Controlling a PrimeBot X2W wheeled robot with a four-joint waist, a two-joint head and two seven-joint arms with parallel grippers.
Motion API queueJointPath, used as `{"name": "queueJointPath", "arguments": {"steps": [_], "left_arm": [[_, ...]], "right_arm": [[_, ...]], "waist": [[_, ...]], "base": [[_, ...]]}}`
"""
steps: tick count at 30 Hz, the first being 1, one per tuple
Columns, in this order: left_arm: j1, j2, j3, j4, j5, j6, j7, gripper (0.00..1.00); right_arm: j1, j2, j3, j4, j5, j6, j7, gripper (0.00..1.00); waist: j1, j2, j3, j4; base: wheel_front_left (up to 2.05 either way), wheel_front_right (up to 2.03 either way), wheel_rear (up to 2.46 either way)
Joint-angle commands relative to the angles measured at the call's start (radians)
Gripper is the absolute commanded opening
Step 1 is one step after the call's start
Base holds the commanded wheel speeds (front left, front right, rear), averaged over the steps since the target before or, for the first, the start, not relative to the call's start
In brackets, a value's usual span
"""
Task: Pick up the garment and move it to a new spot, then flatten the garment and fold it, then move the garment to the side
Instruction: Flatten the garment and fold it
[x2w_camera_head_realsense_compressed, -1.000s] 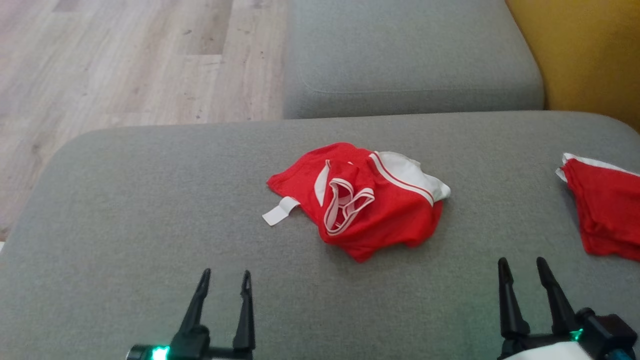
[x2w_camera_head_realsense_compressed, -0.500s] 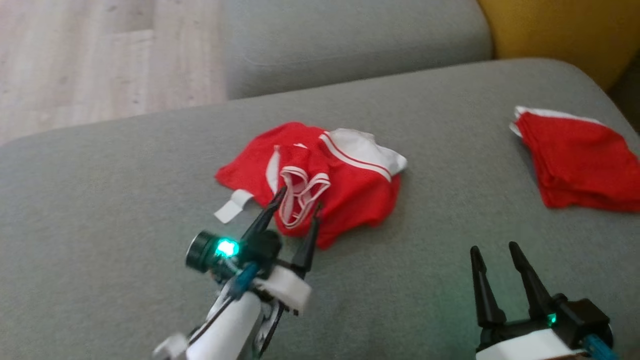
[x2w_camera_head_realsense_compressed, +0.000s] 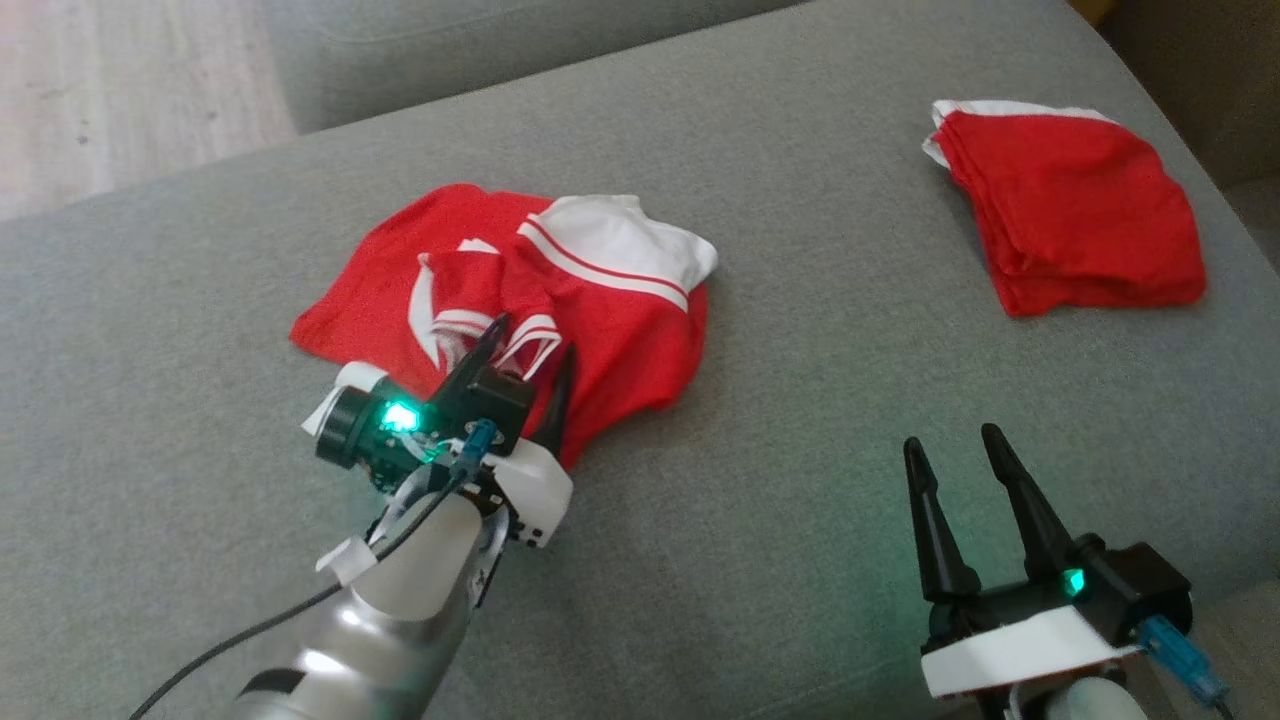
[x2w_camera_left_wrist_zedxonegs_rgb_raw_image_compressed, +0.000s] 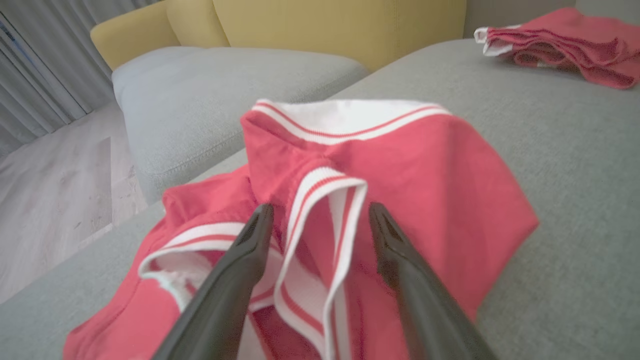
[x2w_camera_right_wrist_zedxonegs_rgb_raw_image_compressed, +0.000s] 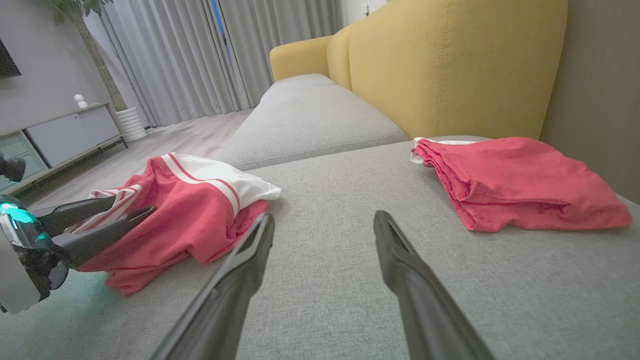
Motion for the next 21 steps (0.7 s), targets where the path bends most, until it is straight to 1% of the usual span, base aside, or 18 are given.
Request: {"name": "queueJointPath", "arguments": {"steps": [1,2,3,4,7,11,14,15,18,21], "left_arm": [[-0.049,0.009,0.023,-0.008,-0.005,-0.001,-0.014,1.0],[-0.057,0.009,0.023,0.008,-0.011,-0.003,-0.016,0.75],[-0.066,0.009,0.023,0.02,-0.014,0.0,-0.019,0.3],[-0.073,0.009,0.023,0.026,-0.019,-0.001,-0.022,0.0],[-0.085,0.009,0.018,0.016,-0.037,-0.014,-0.028,0.0],[-0.096,0.009,0.014,-0.044,-0.083,-0.05,-0.029,0.0],[-0.124,0.009,0.005,-0.107,-0.121,-0.087,-0.03,0.0],[-0.159,0.009,-0.002,-0.146,-0.149,-0.114,-0.03,0.0],[-0.241,0.009,-0.011,-0.191,-0.175,-0.143,-0.03,0.0],[-0.342,0.009,0.0,-0.215,-0.207,-0.17,-0.029,0.0]], "right_arm": [[-0.029,-0.006,0.024,-0.027,0.006,-0.001,-0.006,1.0],[-0.03,-0.006,0.025,-0.027,0.007,-0.001,-0.006,1.0],[-0.032,-0.006,0.025,-0.026,0.008,-0.001,-0.006,1.0],[-0.032,-0.006,0.025,-0.026,0.008,-0.001,-0.006,1.0],[-0.031,-0.006,0.019,-0.024,0.011,-0.001,-0.006,1.0],[-0.024,-0.006,0.026,-0.019,0.016,-0.001,-0.006,1.0],[-0.012,-0.006,0.026,-0.017,0.02,-0.001,-0.006,1.0],[-0.002,-0.006,0.03,-0.015,0.021,-0.001,-0.006,1.0],[0.014,-0.006,0.031,-0.014,0.024,-0.001,-0.006,1.0],[0.027,-0.006,0.033,-0.013,0.027,-0.001,-0.006,1.0]], "waist": [[-0.0001,0.0,0.011,-0.013],[-0.0001,0.0,0.011,-0.016],[-0.0001,0.0,0.012,-0.019],[-0.0001,0.0,0.011,-0.02],[-0.0001,0.0,0.0,-0.019],[-0.0001,0.0,-0.034,-0.015],[-0.0001,0.0,-0.065,-0.011],[-0.0001,0.0,-0.087,-0.009],[-0.0001,0.0,-0.12,-0.008],[-0.0001,0.0,-0.148,-0.011]], "base": [[0.0,0.0,0.0],[0.0,0.0,0.0],[0.0,0.0,0.0],[0.0,0.0,0.0],[0.0,0.0,0.0],[0.0,0.0,0.0],[0.0,0.0,0.0],[0.0,0.0,0.0],[0.0,0.0,0.0],[0.0,0.0,0.0]]}}
